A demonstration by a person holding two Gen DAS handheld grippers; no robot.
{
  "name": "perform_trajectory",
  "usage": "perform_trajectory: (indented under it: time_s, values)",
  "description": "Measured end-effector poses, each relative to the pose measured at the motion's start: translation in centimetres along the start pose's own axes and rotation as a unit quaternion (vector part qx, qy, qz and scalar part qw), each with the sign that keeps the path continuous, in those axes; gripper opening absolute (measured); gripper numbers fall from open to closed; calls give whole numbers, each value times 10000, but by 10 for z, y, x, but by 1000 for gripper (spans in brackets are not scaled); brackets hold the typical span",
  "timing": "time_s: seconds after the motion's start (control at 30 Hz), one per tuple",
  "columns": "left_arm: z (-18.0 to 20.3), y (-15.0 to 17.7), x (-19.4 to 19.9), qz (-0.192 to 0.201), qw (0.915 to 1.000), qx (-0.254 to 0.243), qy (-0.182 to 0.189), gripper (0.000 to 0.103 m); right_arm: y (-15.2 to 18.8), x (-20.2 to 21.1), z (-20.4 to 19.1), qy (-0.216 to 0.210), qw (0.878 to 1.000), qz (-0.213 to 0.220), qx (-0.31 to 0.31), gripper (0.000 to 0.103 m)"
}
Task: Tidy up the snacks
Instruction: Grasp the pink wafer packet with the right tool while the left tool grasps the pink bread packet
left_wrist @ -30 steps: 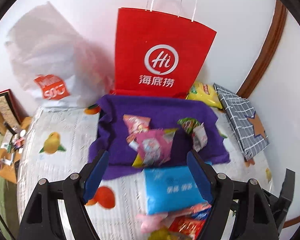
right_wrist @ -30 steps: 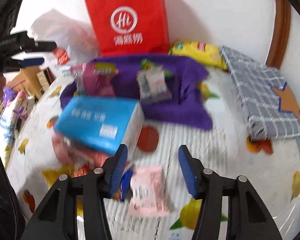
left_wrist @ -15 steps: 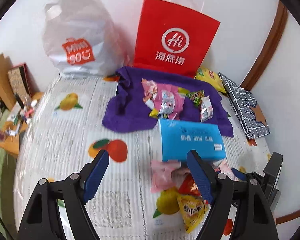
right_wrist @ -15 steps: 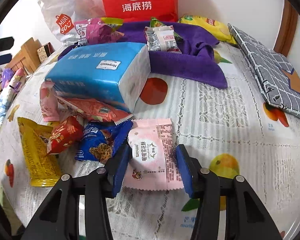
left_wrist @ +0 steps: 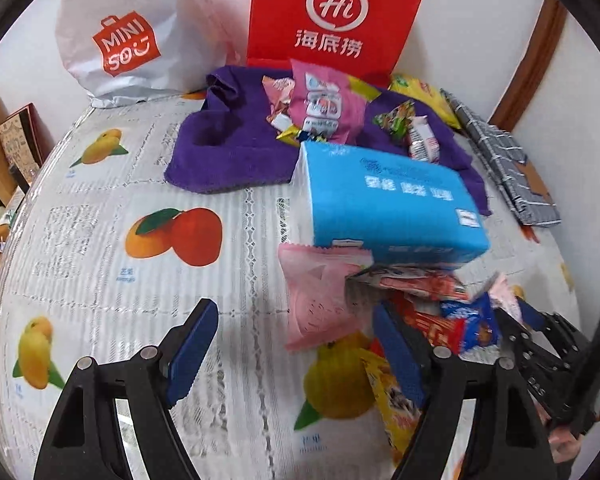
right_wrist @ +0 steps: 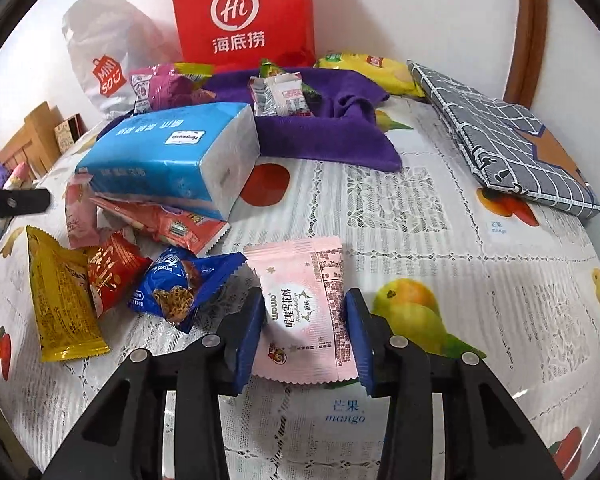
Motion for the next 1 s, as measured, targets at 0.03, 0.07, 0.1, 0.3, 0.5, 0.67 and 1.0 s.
perform_trajectory:
  time_s: [0.03,0.07,0.1,0.3,0.5,0.67,1.0]
  values:
    - [1,-1,-4,11,10000,-8,48,77,0,-1,0,5,10000,6,-14,42]
    - [1,-1,-8,19,10000,-24,89,77,1,-2,0,6,10000,-8,-20,42]
    - [3,-3,-11,50,9999,-55,135,74,1,-2,0,0,10000,1,-26,42]
    - [3,-3,-30,-4,9993,-42,385,39,3,-3,-3,180,9998,3,99,42]
    - [-2,13,-8,36,9985,-149,526,34,2,-3,1,3,10000,-33,-52,43]
    - [-16,32,-4,-225,9989,-16,400,35,2,-4,-1,82,10000,-29,20,44]
    - [-20,31,-12,108,9995,-54,279,33,3,-6,-2,44,10000,-39,25,46]
Point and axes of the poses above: each gripper's, at about its wrist camera, not at the fingertips, and x roughly against the way its jaws point, z to its right, y to its underside, the point moved 5 cm from there along -x, roughly the way its jaws point, and after that the axes turned 14 degrees about -x, right-handed, at the moved point
